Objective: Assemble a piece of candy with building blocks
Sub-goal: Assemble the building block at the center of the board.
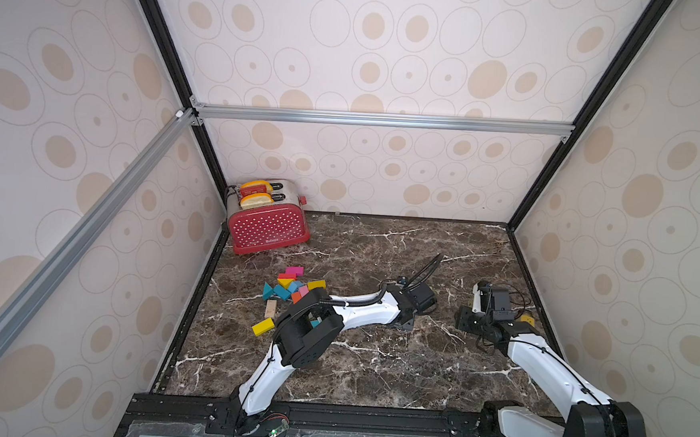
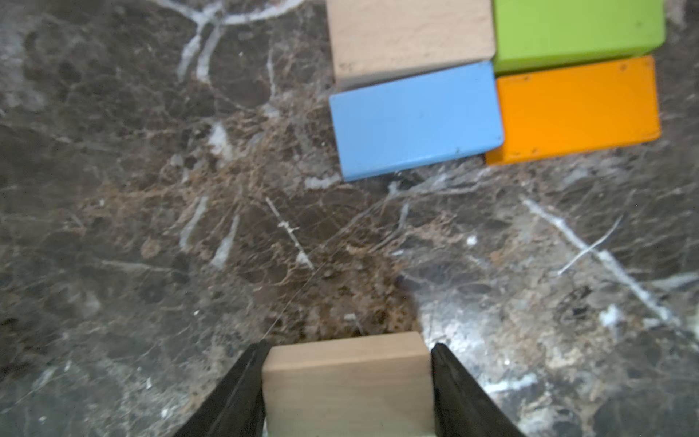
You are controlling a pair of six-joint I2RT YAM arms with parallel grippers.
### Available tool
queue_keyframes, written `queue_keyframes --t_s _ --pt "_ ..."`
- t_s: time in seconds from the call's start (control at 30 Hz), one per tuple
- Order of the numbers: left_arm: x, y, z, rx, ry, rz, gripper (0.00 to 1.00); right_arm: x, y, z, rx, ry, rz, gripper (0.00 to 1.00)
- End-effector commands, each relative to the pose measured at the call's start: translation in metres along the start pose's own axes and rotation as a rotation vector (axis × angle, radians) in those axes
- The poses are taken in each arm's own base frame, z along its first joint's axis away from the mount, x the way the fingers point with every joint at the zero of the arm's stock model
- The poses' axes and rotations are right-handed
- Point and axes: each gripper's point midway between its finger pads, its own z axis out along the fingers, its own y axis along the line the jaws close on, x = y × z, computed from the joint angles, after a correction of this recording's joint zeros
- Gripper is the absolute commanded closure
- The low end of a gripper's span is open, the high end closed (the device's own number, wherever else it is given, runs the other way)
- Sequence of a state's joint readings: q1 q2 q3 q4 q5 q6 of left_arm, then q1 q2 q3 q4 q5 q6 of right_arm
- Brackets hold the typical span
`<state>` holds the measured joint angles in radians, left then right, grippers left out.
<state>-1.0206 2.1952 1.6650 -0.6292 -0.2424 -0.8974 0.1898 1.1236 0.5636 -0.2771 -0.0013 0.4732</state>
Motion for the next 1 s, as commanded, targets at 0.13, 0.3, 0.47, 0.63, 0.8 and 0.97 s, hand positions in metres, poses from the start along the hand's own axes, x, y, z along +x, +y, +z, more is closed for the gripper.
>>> queue_keyframes --t_s 0.13,0.3,0.47,0.63,0.8,0.97 --pt "-0.020 -0.017 0.001 -0.015 -0.046 -0.020 0.50 0.004 -0.001 0.000 -0.007 0.003 0.010 0.51" --pt "-0.028 -0.030 0.008 -0.014 -0.046 -0.003 0.50 0.004 0.000 0.000 -0.015 0.006 0.007 0.51" --pt "-0.027 -0.026 0.012 -0.024 -0.049 -0.014 0.48 0.005 0.001 0.001 -0.022 0.006 0.006 0.51" --pt "-0.026 -0.018 0.021 -0.051 -0.038 -0.015 0.48 0.007 0.004 0.004 -0.035 0.022 0.008 0.51" --pt "-0.024 -0.013 0.032 -0.065 -0.023 -0.019 0.48 0.007 0.005 0.005 -0.040 0.022 0.008 0.51" --pt "-0.022 -0.014 0.037 -0.055 -0.013 -0.013 0.44 0.007 0.005 0.007 -0.041 0.026 0.008 0.51"
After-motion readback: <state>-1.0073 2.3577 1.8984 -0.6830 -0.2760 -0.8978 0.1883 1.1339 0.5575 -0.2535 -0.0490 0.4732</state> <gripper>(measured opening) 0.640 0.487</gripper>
